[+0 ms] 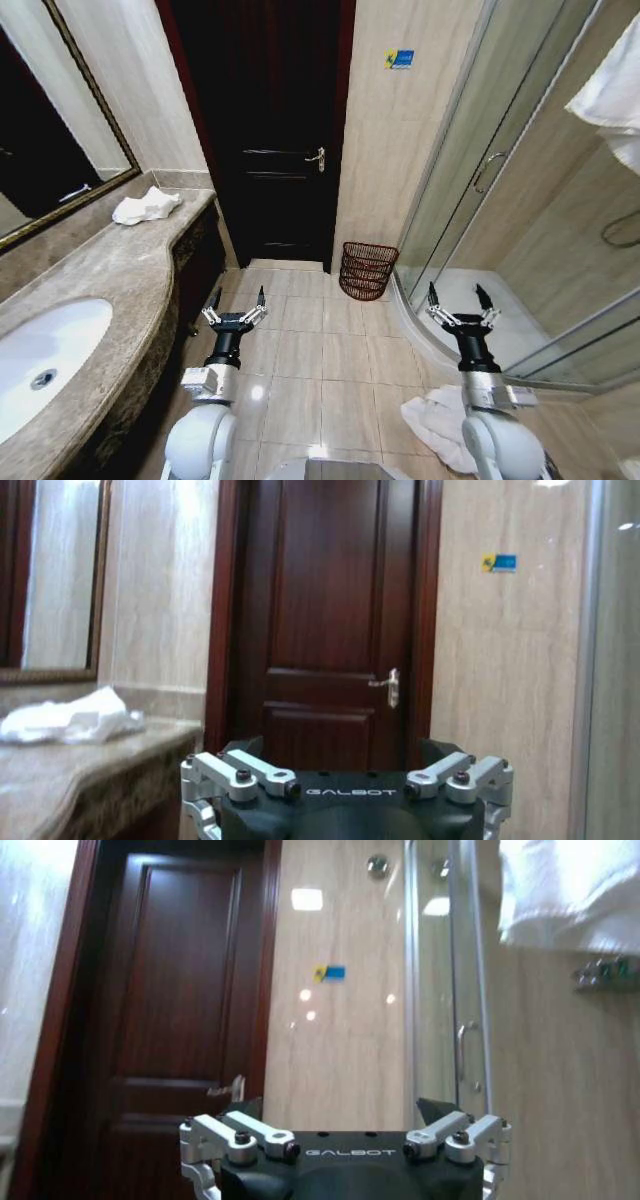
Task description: Discard the used towel into the hamper.
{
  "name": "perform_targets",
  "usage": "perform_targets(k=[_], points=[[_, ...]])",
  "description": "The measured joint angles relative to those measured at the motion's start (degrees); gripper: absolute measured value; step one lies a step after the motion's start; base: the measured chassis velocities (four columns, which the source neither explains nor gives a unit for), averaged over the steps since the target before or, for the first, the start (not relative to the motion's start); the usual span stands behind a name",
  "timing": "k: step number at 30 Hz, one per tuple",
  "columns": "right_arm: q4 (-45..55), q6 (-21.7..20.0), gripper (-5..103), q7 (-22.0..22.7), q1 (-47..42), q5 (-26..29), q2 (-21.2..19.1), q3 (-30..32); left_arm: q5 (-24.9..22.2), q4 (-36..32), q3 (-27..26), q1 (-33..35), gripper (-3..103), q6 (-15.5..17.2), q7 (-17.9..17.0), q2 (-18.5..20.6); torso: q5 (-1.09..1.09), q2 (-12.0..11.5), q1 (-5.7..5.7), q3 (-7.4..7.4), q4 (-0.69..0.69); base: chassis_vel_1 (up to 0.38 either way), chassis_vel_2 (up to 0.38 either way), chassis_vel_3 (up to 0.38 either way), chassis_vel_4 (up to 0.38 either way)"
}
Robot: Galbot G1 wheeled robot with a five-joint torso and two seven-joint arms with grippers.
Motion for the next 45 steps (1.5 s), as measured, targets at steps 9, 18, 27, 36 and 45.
perform_targets(k=[9, 18, 27, 36, 45], points=[[0.4, -5.9, 100, -0.5, -0.5, 1.9, 1.1, -1.3, 0.8, 2.9, 0.8, 0.5, 100, -0.1, -3.9, 0.0, -0.01, 0.0, 0.00, 0.00, 0.02, 0.000, 0.000, 0.000, 0.000], [0.0, -5.8, 100, -1.1, -1.3, 2.6, 2.7, -2.0, 3.4, 3.6, 1.5, -1.0, 100, -1.1, -4.5, 0.0, -0.01, 0.0, 0.00, 0.00, 0.00, 0.000, 0.000, 0.000, 0.000], [-1.1, -4.8, 100, -1.2, -1.5, 1.4, 4.1, -2.0, 4.0, 3.4, 1.5, -1.1, 100, -1.4, -3.1, 0.0, 0.00, 0.0, -0.01, 0.00, 0.00, 0.000, 0.000, 0.000, 0.000], [-0.7, -4.2, 100, -1.3, -1.7, 0.8, 3.9, -2.0, 5.0, 4.6, 1.4, -1.2, 100, -4.7, -2.7, 0.0, 0.00, 0.0, -0.01, 0.00, 0.01, -0.085, 0.074, 0.091, -0.095], [0.1, -4.1, 100, -0.4, -1.6, 1.1, 3.9, -2.4, 12.2, 7.1, -0.6, -3.0, 100, -10.2, -2.8, 0.0, 0.00, 0.0, 0.00, 0.00, 0.02, -0.141, 0.145, 0.136, -0.149]])
